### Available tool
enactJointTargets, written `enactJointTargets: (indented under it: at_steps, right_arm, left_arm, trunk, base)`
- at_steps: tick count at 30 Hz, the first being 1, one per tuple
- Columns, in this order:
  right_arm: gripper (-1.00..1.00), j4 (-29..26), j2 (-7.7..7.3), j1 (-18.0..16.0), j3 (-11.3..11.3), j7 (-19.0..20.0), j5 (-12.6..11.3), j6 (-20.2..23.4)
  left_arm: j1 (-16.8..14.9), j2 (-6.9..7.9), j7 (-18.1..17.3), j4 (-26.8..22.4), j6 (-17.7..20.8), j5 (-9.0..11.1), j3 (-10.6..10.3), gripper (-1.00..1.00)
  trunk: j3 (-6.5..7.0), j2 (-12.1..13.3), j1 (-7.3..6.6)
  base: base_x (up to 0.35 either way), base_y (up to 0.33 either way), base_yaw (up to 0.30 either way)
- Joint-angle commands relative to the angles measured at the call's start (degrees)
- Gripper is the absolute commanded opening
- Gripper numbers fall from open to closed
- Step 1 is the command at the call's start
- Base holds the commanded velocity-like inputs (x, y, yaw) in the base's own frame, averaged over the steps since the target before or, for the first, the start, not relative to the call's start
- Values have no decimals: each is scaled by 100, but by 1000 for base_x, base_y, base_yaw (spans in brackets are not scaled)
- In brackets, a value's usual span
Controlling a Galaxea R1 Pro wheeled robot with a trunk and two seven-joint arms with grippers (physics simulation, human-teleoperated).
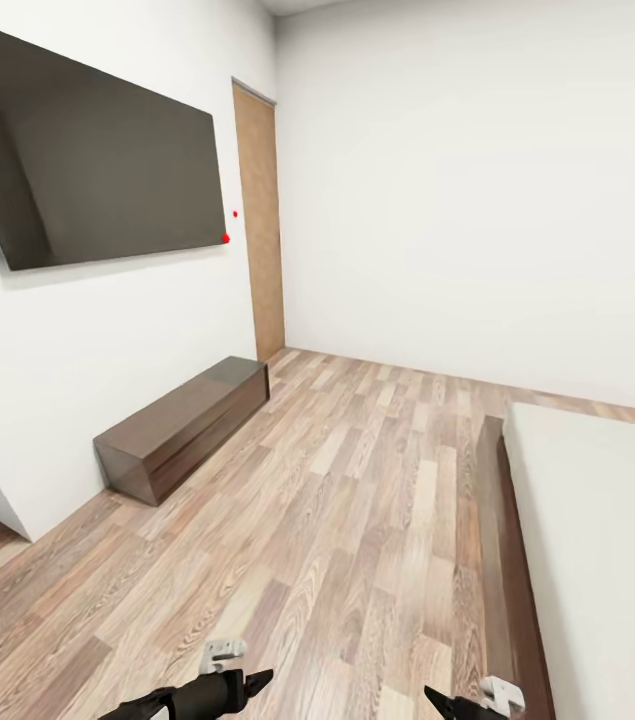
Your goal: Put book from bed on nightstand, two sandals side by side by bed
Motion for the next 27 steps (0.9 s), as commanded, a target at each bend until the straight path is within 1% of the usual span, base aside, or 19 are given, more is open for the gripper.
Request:
enactJointTargets:
  at_steps: [1,27]
  right_arm:
    - [100,10,-3,-4,27,16,-55,-11]
    - [100,10,-3,-6,15,17,-73,-11]
  left_arm:
    - [-3,1,-12,1,-23,31,-48,100]
    - [-3,1,-12,1,-23,31,-49,100]
  trunk:
    - [-6,-3,3]
    - [-6,-3,3]
  base:
    - [333,0,0]
    - [333,0,0]
